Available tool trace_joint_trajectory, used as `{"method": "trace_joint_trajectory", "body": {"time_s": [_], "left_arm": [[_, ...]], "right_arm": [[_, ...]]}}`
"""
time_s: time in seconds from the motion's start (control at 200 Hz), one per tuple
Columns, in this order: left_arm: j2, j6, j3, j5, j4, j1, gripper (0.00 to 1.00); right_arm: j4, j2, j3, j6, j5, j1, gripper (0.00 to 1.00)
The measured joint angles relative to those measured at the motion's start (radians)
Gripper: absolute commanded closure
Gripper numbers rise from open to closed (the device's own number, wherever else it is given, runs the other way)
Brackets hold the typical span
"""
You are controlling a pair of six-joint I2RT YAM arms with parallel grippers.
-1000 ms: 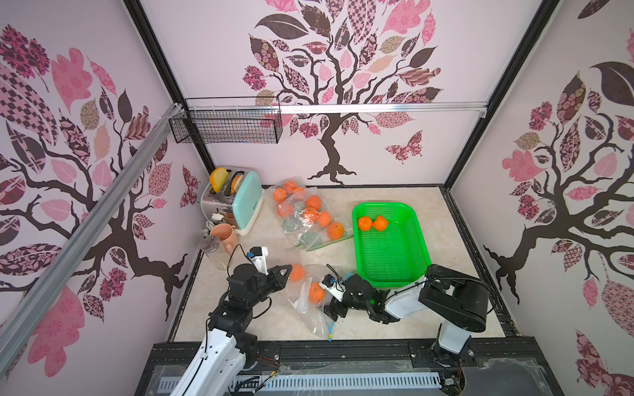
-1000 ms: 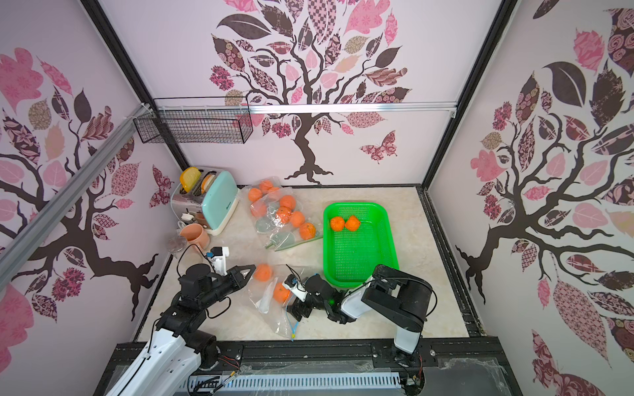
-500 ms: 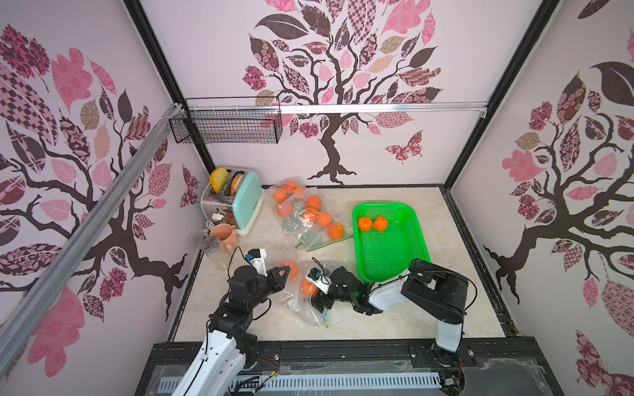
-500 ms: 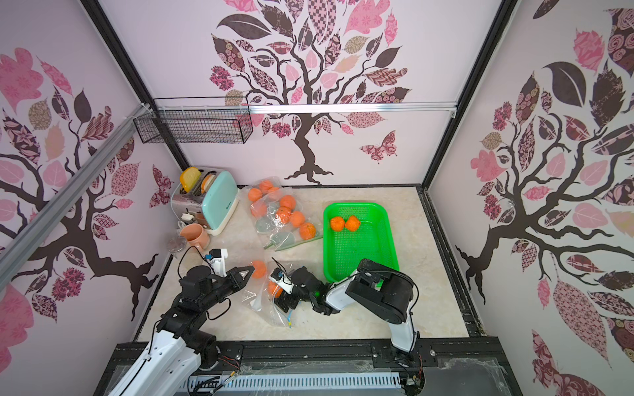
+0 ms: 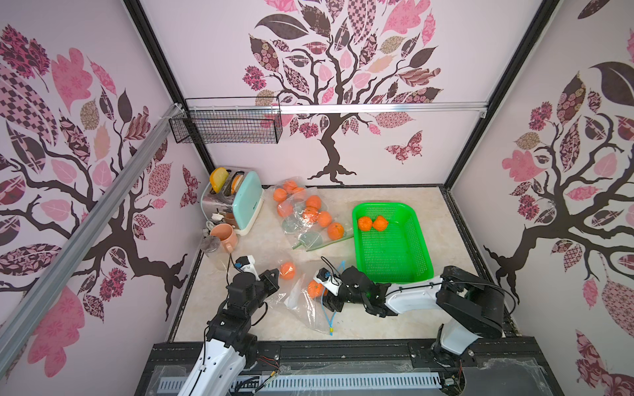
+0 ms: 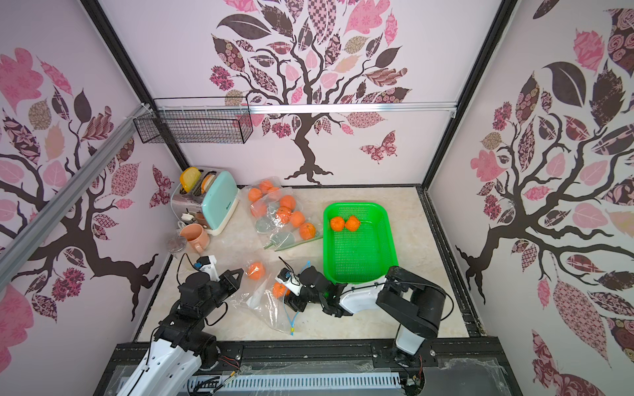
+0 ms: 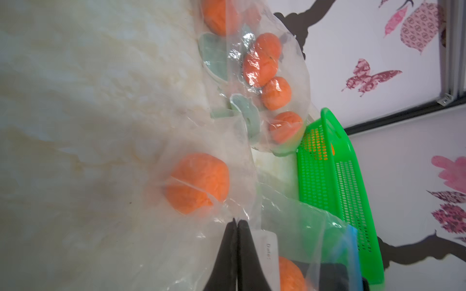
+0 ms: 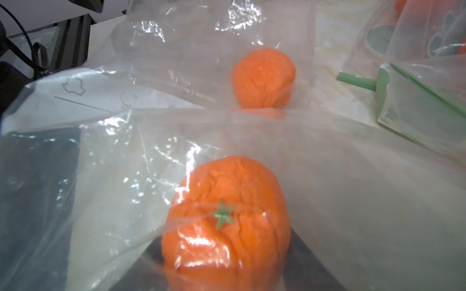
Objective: Open the zip-top bag and take out the orange
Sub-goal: Pick up the orange from the zipper food storage bag, then place the orange in the basket.
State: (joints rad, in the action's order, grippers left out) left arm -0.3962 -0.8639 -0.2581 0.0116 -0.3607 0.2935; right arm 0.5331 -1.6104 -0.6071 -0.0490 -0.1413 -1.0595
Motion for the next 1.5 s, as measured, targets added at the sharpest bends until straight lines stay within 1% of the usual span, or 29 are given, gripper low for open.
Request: {"method": "trace_joint_trajectory", "body": {"time_s": [0.16, 0.27, 0.38, 0.5, 0.545, 0.635, 0.73, 0.805, 0.87, 0.925, 0.95, 1.065, 1.16, 1.23, 1.315, 1.501], "left_arm": [[0.024, -0.039, 0.02, -0.114, -0.039, 0.0, 1.0], [0.021, -0.054, 0.039, -0.177, -0.045, 0.0, 1.0], [0.021, -0.06, 0.051, -0.227, -0.056, 0.0, 1.0], [0.023, -0.064, 0.053, -0.267, -0.063, 0.0, 1.0], [0.027, -0.064, 0.053, -0.277, -0.067, 0.0, 1.0], [0.037, -0.063, 0.053, -0.291, -0.076, 0.0, 1.0], [0.047, -0.063, 0.053, -0.301, -0.084, 0.0, 1.0], [0.054, -0.063, 0.053, -0.303, -0.09, 0.0, 1.0], [0.058, -0.063, 0.053, -0.303, -0.092, 0.0, 1.0], [0.061, -0.063, 0.053, -0.301, -0.093, 0.0, 1.0], [0.061, -0.063, 0.053, -0.3, -0.093, 0.0, 1.0], [0.06, -0.063, 0.059, -0.295, -0.092, 0.0, 1.0], [0.057, -0.064, 0.061, -0.288, -0.091, 0.0, 1.0], [0.054, -0.063, 0.062, -0.284, -0.091, 0.0, 1.0], [0.054, -0.059, 0.062, -0.279, -0.092, 0.0, 1.0], [0.059, -0.055, 0.062, -0.267, -0.093, 0.0, 1.0]], "right_arm": [[-0.174, 0.155, 0.062, 0.048, 0.023, 0.003, 0.44], [-0.306, 0.251, 0.064, 0.096, 0.03, 0.021, 0.44], [-0.394, 0.333, 0.064, 0.134, 0.042, 0.035, 0.45], [-0.494, 0.385, 0.046, 0.163, 0.054, 0.04, 0.44], [-0.549, 0.396, 0.026, 0.171, 0.069, 0.043, 0.43], [-0.634, 0.422, -0.014, 0.187, 0.101, 0.056, 0.43], [-0.701, 0.463, -0.053, 0.207, 0.138, 0.114, 0.43], [-0.734, 0.501, -0.072, 0.214, 0.168, 0.18, 0.4], [-0.749, 0.53, -0.083, 0.22, 0.188, 0.24, 0.42], [-0.763, 0.54, -0.101, 0.229, 0.197, 0.293, 0.41], [-0.769, 0.538, -0.111, 0.23, 0.2, 0.315, 0.4], [-0.774, 0.491, -0.183, 0.259, 0.219, 0.452, 0.41], [-0.759, 0.4, -0.252, 0.299, 0.261, 0.578, 0.41], [-0.746, 0.314, -0.299, 0.322, 0.29, 0.648, 0.41], [-0.734, 0.207, -0.346, 0.344, 0.322, 0.711, 0.41], [-0.711, 0.018, -0.388, 0.376, 0.347, 0.796, 0.4]]}}
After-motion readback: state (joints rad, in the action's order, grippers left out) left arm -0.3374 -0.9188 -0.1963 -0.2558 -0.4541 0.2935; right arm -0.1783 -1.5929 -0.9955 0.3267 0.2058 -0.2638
